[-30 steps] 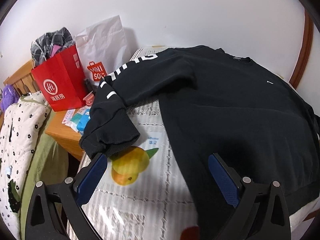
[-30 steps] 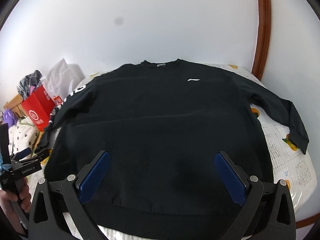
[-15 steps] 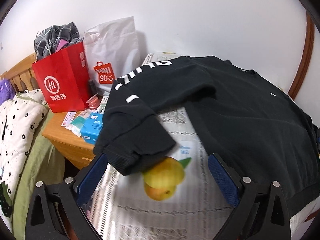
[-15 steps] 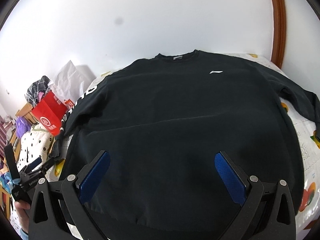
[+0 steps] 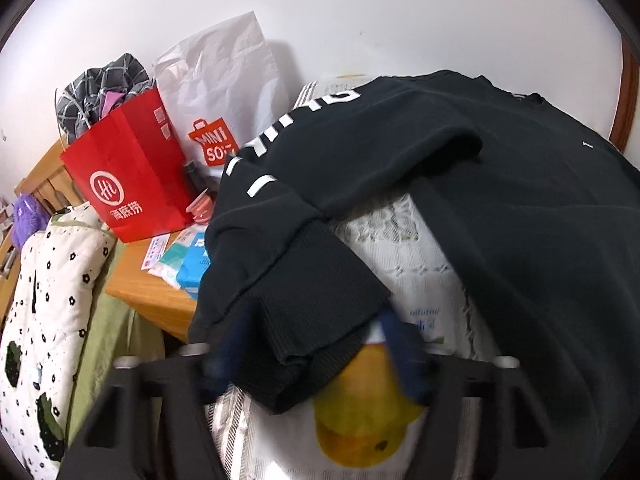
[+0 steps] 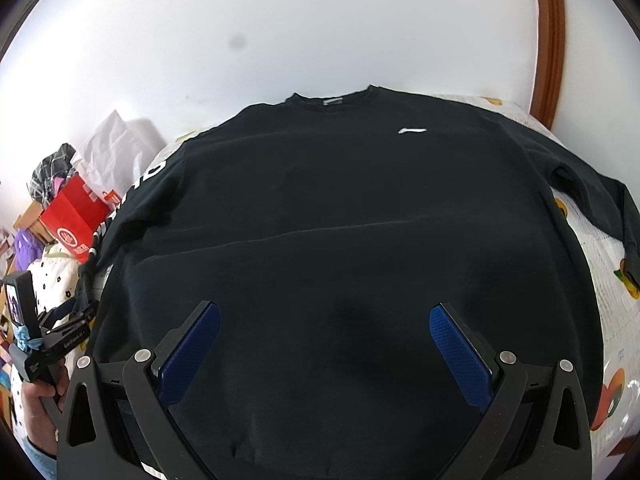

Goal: Fold small clothes
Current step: 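Reach the left tool to the lettered sleeve cuff and grasp it, then fold the held sleeve across the sweatshirt body with the left tool, release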

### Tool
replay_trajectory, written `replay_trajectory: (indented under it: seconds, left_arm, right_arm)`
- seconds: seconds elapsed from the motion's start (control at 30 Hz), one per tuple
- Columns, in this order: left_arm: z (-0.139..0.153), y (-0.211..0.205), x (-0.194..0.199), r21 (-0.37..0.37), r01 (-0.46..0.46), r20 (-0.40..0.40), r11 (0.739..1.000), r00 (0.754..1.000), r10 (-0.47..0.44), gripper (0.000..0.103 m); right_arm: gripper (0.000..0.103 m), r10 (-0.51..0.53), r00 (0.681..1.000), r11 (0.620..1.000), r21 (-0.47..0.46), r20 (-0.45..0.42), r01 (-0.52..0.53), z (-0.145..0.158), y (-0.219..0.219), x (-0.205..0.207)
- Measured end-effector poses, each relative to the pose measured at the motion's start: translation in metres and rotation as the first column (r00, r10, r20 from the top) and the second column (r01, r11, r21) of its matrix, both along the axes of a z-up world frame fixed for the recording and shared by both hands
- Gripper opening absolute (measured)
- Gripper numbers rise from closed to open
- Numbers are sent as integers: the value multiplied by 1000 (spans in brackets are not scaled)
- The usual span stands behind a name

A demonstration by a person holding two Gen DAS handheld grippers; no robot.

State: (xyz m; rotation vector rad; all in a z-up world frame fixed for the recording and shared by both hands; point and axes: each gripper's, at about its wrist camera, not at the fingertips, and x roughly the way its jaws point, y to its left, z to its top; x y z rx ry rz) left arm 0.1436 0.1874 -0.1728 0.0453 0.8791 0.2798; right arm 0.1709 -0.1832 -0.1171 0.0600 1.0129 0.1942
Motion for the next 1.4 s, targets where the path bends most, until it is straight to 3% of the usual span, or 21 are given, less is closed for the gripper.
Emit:
replay_trajectory:
  seconds: [0.03, 0.13, 0.43, 0.6, 0.8, 1.07, 1.27, 1.33, 1.4]
  left_arm:
    - [1, 0, 2, 32, -25, -5, 999, 1000, 26, 19]
    - [12, 5, 4, -31, -39, 3, 999, 999, 39, 15]
    - [82, -39, 24, -121, 45, 126, 992, 992, -29, 14]
    - [111, -97, 59, -127, 138, 167, 982, 979, -116, 14]
    - [125, -172, 103, -135, 248, 192, 959, 957, -220, 13]
    - [115, -272, 154, -149, 364, 218, 919, 919, -329, 13]
    - [96, -318, 169, -226, 440, 199, 869, 894, -401, 13]
    - [94, -327, 168, -262, 468, 205, 844, 881, -425, 13]
    - [94, -328, 165, -335, 501, 213, 798, 865, -454, 18]
  right_arm:
    - [103, -3, 1000, 1000, 3, -1, 3, -1, -3, 1]
    - [103, -11, 1000, 1000, 4, 9, 11, -1, -11, 2]
    - [102, 11, 998, 1000, -25, 59, -10, 11, -50, 3]
    - [101, -1, 997, 1000, -27, 73, 3, 19, -81, 6]
    - [101, -66, 993, 997, -19, 98, 68, 28, -130, 4]
    - [97, -108, 988, 994, -12, 114, 110, 27, -177, -3]
    - [96, -140, 987, 988, -51, 85, 144, 13, -196, -8]
    - [96, -144, 987, 988, -45, 73, 147, 9, -199, -7]
    - [96, -143, 987, 988, -49, 67, 147, 7, -197, -4]
